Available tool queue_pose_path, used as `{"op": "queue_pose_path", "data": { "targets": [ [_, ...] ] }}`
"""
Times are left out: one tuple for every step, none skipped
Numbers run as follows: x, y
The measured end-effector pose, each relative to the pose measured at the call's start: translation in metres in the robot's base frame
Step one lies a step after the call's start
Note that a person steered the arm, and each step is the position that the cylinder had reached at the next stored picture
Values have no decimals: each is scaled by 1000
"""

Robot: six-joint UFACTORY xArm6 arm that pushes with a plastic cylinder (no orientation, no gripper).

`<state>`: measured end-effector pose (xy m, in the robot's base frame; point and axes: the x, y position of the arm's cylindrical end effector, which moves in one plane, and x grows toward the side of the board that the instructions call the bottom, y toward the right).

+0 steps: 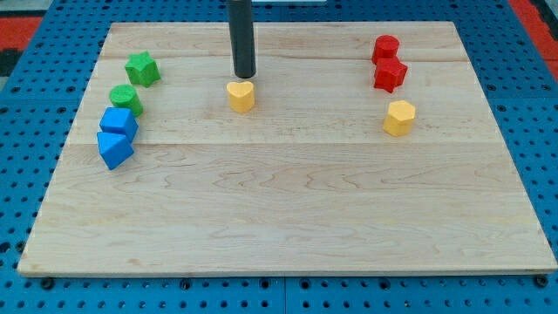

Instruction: Slide the yellow heart to the right side of the blue cube

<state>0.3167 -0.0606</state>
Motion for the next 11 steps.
{"op": "queue_pose_path", "data": {
  "targets": [
    [19,-26],
    [56,-15],
    [48,-6],
    [21,5],
    [43,48],
    [80,31],
    [102,-6],
    [101,10],
    [90,41],
    [88,-21],
    [94,-72]
  ]
}}
